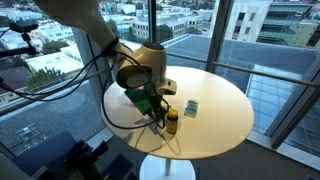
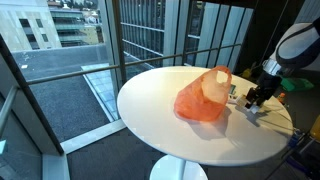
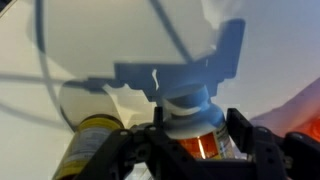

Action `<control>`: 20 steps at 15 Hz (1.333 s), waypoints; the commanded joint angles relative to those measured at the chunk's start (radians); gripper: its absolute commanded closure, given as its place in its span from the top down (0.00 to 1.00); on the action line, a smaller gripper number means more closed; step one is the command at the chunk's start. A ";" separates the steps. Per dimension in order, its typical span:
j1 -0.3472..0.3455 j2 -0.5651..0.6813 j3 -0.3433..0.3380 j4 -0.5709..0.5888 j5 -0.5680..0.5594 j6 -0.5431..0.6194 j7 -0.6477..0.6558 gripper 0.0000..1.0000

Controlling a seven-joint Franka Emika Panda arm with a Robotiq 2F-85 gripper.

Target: Take the white bottle out of the plastic bag and put it on the table

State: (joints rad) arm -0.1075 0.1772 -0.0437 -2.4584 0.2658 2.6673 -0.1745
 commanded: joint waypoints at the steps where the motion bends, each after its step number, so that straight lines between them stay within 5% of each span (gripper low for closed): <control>1: 0.006 0.027 0.019 0.029 -0.009 -0.007 0.012 0.40; 6: 0.007 0.030 0.030 0.029 -0.011 -0.009 0.011 0.40; 7: 0.006 0.025 0.031 0.027 -0.009 -0.012 0.009 0.55; 8: 0.003 0.018 0.034 0.024 -0.003 -0.017 0.002 0.89; 12: 0.001 -0.025 0.036 0.010 0.003 -0.046 0.002 1.00; 20: 0.034 -0.150 0.015 0.042 -0.101 -0.220 0.152 1.00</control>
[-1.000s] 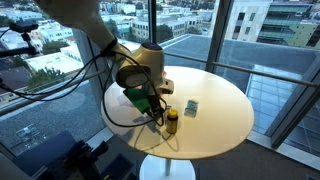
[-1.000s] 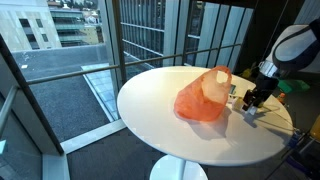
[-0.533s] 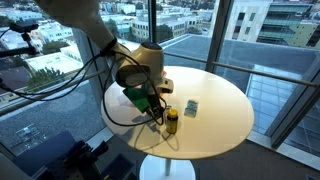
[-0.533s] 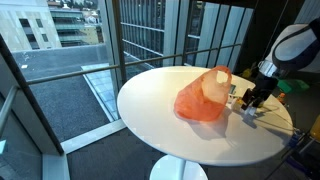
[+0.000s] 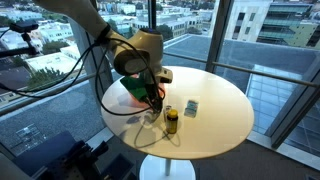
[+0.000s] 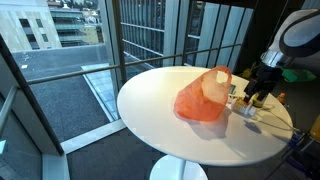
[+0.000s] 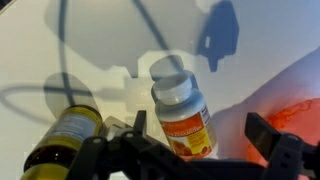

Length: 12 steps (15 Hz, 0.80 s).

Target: Take the white bottle out of the plastic bag and put it on the table

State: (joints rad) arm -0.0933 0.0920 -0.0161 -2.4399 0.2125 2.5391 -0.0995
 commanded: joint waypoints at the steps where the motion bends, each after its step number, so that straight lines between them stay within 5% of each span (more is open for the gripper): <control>1: 0.023 -0.086 -0.012 0.030 -0.065 -0.119 0.102 1.00; 12: 0.050 -0.408 0.004 0.035 -0.161 -0.448 0.173 1.00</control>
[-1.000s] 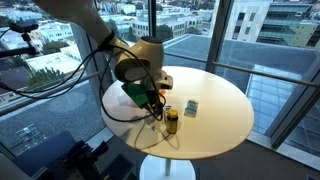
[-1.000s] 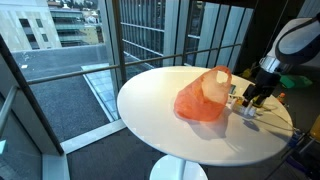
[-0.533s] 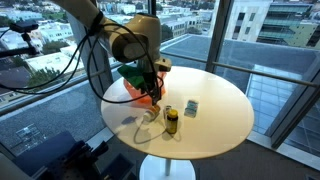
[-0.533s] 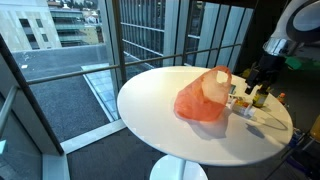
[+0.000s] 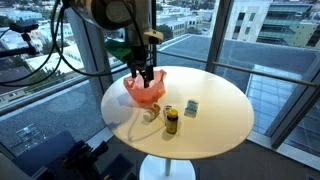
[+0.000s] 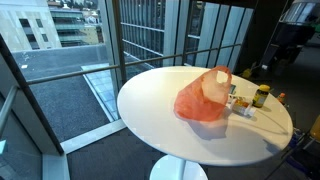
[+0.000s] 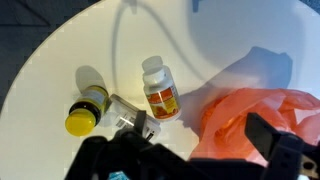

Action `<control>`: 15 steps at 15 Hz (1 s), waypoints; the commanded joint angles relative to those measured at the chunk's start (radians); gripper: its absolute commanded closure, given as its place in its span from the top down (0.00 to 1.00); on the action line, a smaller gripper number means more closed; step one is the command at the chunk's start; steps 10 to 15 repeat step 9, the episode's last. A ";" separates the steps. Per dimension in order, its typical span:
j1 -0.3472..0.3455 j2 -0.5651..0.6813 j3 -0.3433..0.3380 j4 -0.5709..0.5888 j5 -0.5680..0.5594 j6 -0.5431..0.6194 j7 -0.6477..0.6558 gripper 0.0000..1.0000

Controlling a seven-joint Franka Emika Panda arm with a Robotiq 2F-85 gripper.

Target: Take the white bottle out of the plastic bag and put it on the table

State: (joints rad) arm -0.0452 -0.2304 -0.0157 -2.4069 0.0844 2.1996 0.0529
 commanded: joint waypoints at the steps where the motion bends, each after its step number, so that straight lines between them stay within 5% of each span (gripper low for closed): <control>1: 0.002 -0.109 0.006 0.006 -0.042 -0.142 0.024 1.00; 5: -0.001 -0.176 0.011 0.017 -0.068 -0.234 0.027 1.00; 15: 0.005 -0.178 0.003 0.003 -0.063 -0.202 0.007 1.00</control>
